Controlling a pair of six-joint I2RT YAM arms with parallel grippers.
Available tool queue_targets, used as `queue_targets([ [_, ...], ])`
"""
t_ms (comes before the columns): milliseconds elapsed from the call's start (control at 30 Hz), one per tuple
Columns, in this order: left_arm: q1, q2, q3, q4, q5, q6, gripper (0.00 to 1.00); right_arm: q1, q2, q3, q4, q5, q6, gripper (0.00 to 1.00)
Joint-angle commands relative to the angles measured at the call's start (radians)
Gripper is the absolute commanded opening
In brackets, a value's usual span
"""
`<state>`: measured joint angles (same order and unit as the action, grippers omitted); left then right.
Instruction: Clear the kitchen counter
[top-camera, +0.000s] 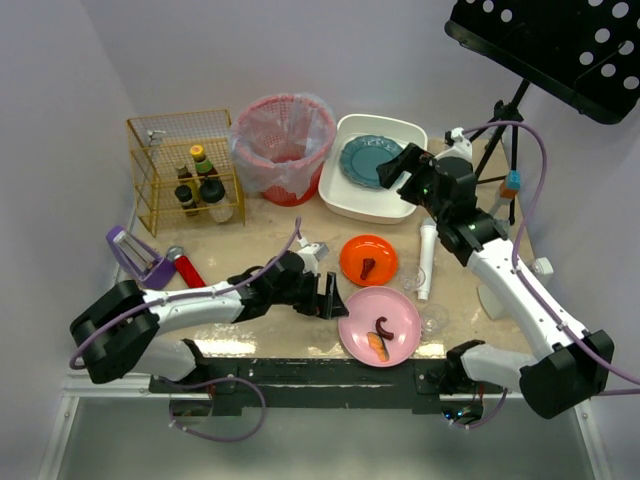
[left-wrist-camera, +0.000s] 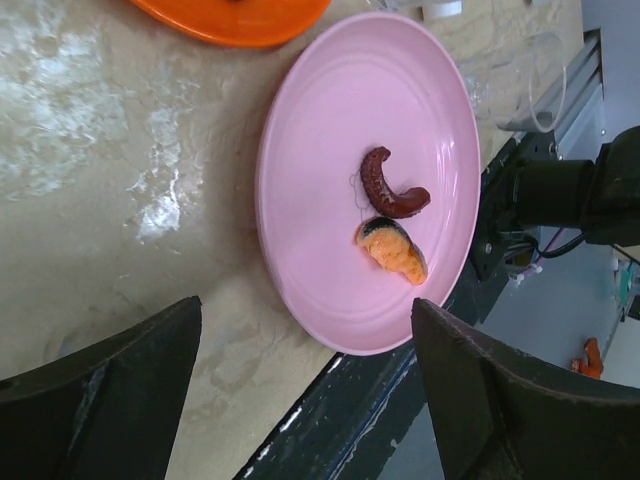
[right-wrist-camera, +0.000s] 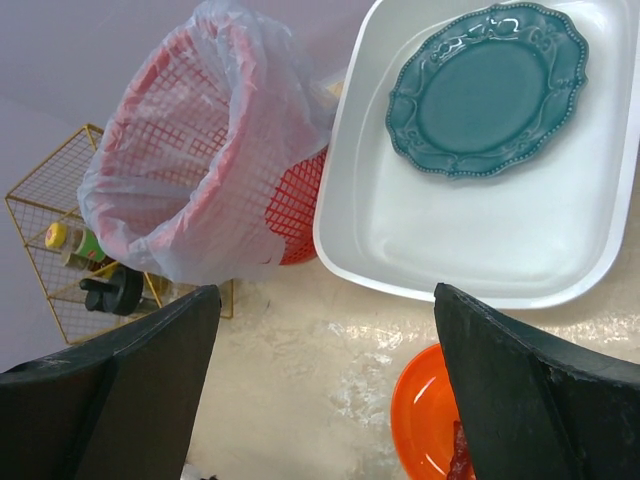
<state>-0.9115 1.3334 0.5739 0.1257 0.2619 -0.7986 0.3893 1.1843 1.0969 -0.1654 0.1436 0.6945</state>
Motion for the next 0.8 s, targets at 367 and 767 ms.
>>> queue_targets([
  [367, -0.056, 0.188, -0.034, 0.175, 0.046, -0.076, 0.87, -0.007, -0.041, -0.038, 0.053, -0.016, 0.011, 0.92],
  [767, -0.096, 0.257, 0.023, 0.118, -0.053, -0.086, 0.61, -0.009, -0.041, -0.038, 0.047, -0.015, 0.013, 0.92],
])
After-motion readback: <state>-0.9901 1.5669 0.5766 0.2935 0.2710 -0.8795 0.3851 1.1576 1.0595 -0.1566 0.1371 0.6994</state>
